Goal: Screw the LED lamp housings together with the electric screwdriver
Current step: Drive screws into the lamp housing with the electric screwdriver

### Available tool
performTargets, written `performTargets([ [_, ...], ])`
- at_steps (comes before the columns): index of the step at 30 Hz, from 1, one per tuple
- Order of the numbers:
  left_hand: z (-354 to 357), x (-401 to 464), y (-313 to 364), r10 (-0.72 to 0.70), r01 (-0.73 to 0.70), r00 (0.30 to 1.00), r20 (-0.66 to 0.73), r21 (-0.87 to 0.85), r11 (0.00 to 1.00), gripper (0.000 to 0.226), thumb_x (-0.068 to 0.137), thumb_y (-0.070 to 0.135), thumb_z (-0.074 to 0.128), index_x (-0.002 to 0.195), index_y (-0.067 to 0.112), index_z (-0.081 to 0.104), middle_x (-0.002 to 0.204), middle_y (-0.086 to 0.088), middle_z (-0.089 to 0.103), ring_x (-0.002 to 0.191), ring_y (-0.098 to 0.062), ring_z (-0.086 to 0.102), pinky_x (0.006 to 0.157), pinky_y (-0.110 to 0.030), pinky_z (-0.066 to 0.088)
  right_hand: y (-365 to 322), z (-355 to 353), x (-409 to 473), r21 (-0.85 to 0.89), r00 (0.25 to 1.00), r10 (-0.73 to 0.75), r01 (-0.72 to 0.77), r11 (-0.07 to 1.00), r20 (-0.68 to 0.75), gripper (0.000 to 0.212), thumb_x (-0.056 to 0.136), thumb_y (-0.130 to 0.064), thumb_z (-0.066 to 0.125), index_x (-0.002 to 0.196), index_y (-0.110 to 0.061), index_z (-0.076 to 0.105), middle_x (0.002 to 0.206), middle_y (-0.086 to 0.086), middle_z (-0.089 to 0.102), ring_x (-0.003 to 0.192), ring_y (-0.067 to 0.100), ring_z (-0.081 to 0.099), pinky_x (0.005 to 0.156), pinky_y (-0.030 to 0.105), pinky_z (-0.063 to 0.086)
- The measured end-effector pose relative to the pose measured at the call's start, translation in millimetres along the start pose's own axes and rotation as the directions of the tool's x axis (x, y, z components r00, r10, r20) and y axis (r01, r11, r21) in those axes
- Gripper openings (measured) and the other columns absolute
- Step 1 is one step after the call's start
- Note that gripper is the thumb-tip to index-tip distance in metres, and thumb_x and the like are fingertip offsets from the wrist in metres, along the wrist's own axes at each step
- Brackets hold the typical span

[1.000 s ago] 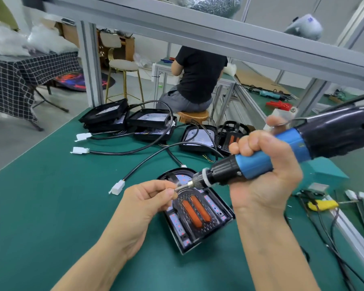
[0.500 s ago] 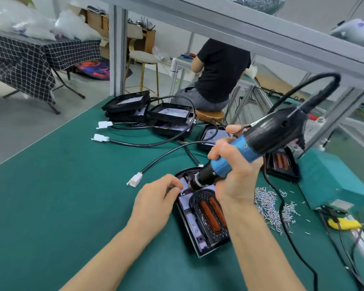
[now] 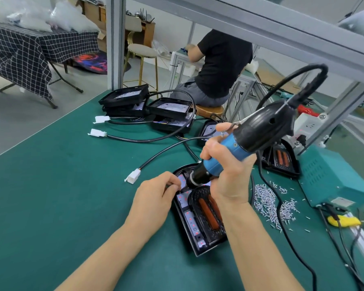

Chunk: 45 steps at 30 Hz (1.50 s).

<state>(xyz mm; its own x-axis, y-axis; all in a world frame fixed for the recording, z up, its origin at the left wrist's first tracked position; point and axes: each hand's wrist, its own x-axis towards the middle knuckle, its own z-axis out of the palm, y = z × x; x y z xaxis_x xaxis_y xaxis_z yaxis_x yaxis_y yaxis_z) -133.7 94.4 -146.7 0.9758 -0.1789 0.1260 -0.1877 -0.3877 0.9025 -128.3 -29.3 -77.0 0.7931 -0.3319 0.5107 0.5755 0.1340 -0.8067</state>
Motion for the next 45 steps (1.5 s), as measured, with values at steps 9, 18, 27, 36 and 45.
performTargets([
  [9,0,0,-1,0.01,-0.011,1.0,0.021,0.049,0.999,0.019,0.092,0.011,0.056,0.082,0.025,0.061,0.075,0.006,0.069,0.074,-0.018,0.061,0.074,-0.035,0.05,-6,4,-3,0.031,0.998,0.034,-0.036,0.999,0.051,0.032,0.063,-0.002,0.063,0.078,-0.031,0.066,0.054,-0.004,0.053,0.05,0.017,0.046,0.055,0.027,0.043],
  [18,13,11,52,0.285,-0.284,0.958,0.02,0.199,0.938,0.016,0.087,0.007,0.061,0.08,0.021,0.063,0.067,0.014,0.059,0.067,-0.003,0.052,0.063,-0.024,0.034,-59,-54,1,0.048,0.953,-0.13,0.148,0.988,-0.273,0.034,0.062,0.0,0.065,0.08,-0.029,0.067,0.058,-0.003,0.055,0.053,0.018,0.049,0.059,0.026,0.044],
  [27,139,48,117,0.315,-0.62,0.772,0.552,0.544,0.565,0.024,0.086,0.004,0.052,0.093,0.024,0.063,0.099,-0.006,0.064,0.093,-0.032,0.055,0.082,-0.036,0.048,-112,-141,-16,-0.098,0.861,-0.213,0.19,0.977,-0.462,0.028,0.065,0.0,0.061,0.09,-0.012,0.056,0.055,-0.001,0.05,0.047,0.016,0.047,0.057,0.025,0.041],
  [36,197,59,123,0.238,-0.694,0.717,0.656,0.635,0.34,0.013,0.08,0.0,0.054,0.074,0.012,0.053,0.094,-0.012,0.066,0.086,-0.03,0.059,0.063,-0.03,0.032,-117,-174,-30,-0.1,0.853,-0.231,0.209,0.973,-0.468,0.029,0.065,-0.001,0.061,0.089,-0.016,0.058,0.056,-0.002,0.051,0.048,0.017,0.048,0.056,0.025,0.043],
  [45,204,57,114,0.204,-0.654,0.744,0.636,0.63,0.419,0.017,0.082,0.002,0.054,0.09,0.011,0.066,0.095,-0.008,0.068,0.09,-0.03,0.062,0.068,-0.032,0.045,-119,-182,-35,-0.126,0.844,-0.227,0.189,0.974,-0.485,0.033,0.062,-0.004,0.062,0.092,-0.013,0.055,0.054,-0.002,0.051,0.05,0.019,0.047,0.058,0.026,0.043],
])
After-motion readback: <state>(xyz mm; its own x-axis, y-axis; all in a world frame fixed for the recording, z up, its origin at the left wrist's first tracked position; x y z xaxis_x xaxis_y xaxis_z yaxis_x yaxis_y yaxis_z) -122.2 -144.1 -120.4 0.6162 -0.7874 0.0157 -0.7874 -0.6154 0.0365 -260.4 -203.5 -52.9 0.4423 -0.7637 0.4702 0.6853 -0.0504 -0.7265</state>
